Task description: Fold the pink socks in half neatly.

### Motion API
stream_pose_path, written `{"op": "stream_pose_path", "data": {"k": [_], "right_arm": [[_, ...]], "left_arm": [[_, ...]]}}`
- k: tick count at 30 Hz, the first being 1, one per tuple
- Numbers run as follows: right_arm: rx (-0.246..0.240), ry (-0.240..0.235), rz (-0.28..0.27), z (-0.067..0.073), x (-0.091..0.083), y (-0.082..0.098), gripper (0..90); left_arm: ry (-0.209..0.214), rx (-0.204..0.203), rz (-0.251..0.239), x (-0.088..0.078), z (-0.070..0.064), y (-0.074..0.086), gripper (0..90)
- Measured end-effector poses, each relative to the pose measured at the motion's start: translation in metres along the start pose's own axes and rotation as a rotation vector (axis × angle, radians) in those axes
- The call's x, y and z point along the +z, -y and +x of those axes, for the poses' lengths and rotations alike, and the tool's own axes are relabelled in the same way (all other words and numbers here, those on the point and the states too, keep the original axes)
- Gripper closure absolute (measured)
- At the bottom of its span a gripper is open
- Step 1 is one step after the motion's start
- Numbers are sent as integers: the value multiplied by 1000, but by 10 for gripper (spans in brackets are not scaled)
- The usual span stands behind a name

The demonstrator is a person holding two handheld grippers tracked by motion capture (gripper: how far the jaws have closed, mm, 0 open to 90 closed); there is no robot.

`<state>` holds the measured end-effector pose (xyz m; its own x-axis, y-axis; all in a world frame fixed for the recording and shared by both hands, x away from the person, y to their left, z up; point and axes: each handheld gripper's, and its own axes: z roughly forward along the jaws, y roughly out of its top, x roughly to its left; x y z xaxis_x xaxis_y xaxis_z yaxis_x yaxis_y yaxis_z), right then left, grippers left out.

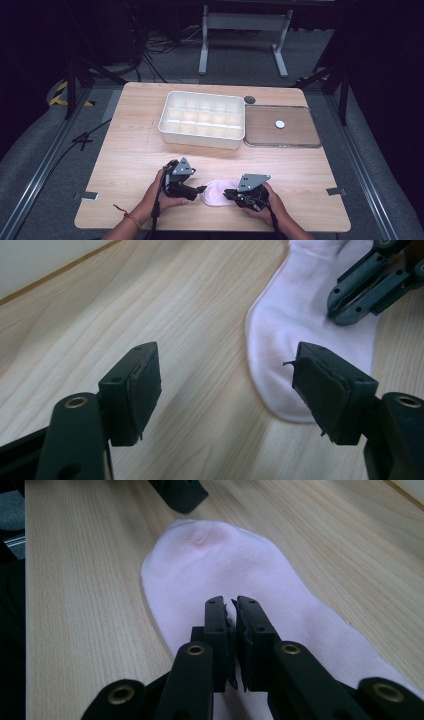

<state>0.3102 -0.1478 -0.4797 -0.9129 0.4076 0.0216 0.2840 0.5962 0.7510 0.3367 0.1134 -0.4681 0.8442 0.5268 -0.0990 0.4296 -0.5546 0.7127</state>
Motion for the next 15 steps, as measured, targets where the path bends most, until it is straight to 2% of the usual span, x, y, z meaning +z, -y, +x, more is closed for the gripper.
{"op": "stream_pose_path", "data": {"k": [5, 8, 15], "right_arm": [[-18, 7, 0, 1, 0, 0, 843], [-12, 6, 1, 1, 0, 0, 843], [-17, 13, 3, 3, 0, 0, 844]], "left_arm": [[24, 26, 23, 12, -7, -4, 277], [11, 66, 62, 18, -13, -3, 278], [-14, 75, 47, 19, -17, -1, 279]]}}
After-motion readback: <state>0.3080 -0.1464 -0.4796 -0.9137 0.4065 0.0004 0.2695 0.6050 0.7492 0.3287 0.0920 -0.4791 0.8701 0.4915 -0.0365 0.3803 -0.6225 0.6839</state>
